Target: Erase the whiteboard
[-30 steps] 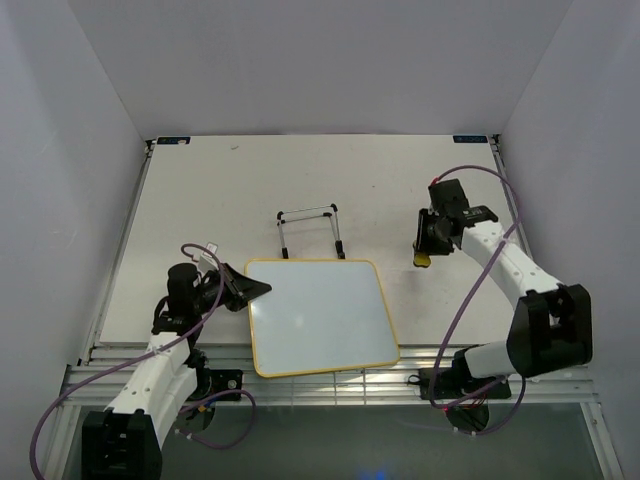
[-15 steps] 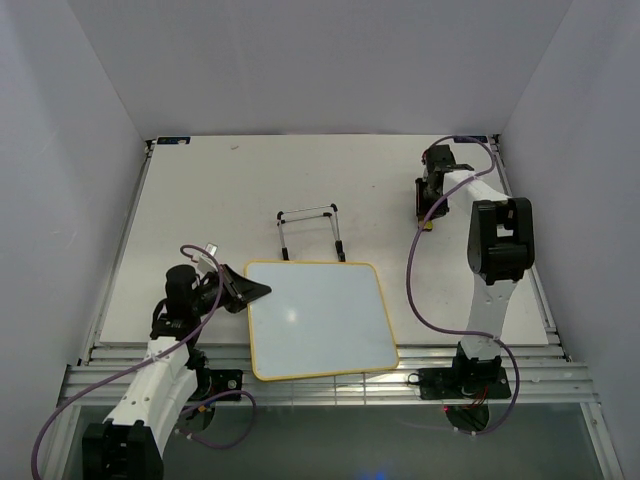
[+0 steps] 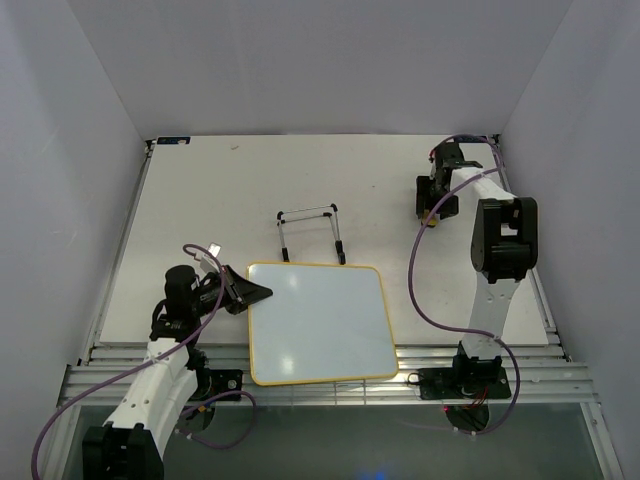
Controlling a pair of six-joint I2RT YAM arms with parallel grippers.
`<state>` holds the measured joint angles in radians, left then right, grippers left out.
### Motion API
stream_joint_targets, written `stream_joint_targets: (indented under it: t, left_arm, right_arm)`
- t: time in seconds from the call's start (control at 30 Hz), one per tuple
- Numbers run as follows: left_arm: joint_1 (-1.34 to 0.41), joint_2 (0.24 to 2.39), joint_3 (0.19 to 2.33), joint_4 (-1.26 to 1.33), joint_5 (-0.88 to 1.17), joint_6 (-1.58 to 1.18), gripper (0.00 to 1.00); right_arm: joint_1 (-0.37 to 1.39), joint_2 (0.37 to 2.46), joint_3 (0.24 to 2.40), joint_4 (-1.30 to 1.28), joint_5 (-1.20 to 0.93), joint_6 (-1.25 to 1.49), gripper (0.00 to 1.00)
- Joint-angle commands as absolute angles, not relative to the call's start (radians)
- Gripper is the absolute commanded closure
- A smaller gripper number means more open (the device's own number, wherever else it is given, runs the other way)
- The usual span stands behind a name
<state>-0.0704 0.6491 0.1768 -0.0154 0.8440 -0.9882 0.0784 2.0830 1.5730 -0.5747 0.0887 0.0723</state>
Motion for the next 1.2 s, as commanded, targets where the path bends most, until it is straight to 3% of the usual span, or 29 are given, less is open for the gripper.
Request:
stream_joint_targets:
  t: [0.0, 0.2, 0.4, 0.47, 0.5, 0.7, 1.17]
  left_arm:
    - [-0.075, 0.631, 0.225, 0.075, 0.910, -0.991, 1.00]
    - [-0.074, 0.569, 0.284, 0.141, 0.962, -1.014, 1.00]
    - [-0.075, 0.568, 0.345, 0.137, 0.940, -1.028, 1.00]
    - [-0.075, 0.571, 0.350, 0.137, 0.924, -1.034, 1.00]
    - [-0.075, 0.574, 0.354, 0.137, 0.908, -1.045, 1.00]
    - [-0.078, 0.633, 0.409, 0.175, 0.902, -1.086, 1.00]
    - [-0.115, 0.776, 0.626, 0.232, 0.876, -1.124, 1.00]
  right_arm:
    - [0.071, 1.994, 1.594, -0.638, 0.072, 0.092, 0.32]
    - [0.074, 1.807, 1.520, -0.683, 0.046, 0.123, 0.22]
    - [0.078, 1.530, 1.290, -0.632, 0.003, 0.138, 0.14]
    - [0.077, 1.409, 1.186, -0.600, -0.072, 0.155, 0.00]
    - [0.080, 1.372, 1.151, -0.568, -0.090, 0.163, 0.10]
    - [0.089, 1.155, 0.927, -0.479, -0.202, 0.186, 0.10]
    - [0.087, 0.992, 0.960, -0.494, -0.207, 0.206, 0.10]
